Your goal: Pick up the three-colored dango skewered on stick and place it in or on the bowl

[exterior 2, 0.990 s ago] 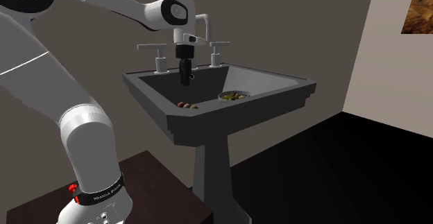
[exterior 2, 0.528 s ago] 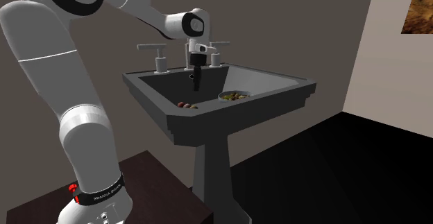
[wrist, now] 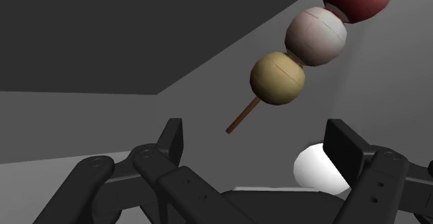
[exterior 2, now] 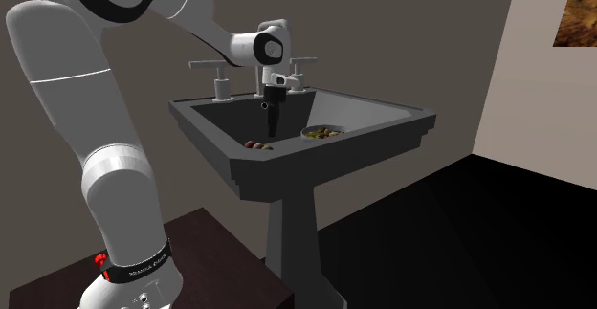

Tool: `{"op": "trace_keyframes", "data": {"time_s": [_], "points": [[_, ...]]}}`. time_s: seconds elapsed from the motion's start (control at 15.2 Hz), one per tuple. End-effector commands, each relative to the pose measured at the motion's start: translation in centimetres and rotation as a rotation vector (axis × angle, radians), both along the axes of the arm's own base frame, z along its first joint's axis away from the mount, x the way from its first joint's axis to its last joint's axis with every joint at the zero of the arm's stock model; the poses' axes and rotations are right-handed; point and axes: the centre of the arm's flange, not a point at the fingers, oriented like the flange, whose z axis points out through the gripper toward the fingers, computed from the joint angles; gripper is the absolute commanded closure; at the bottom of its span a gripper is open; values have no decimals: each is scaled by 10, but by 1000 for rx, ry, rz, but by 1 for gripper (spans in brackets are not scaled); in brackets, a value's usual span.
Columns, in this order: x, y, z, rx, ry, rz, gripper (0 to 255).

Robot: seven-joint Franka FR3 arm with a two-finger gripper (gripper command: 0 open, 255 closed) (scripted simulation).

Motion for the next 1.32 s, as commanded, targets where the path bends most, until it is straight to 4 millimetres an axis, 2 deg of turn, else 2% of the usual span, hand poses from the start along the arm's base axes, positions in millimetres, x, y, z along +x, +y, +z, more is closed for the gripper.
{"op": "trace_keyframes", "data": {"time_s": [0.0, 0.4, 0.46, 1.06, 1.12, 1.25], "points": [[-1, -1, -3, 0, -1, 0, 0], [-1, -1, -3, 0, 0, 0, 0], [-1, -1, -3, 0, 0, 0, 255], [-1, -1, -3, 0, 0, 0, 255], [-1, -1, -3, 0, 0, 0, 0], [-41, 0, -16, 102, -195, -180, 0]]}}
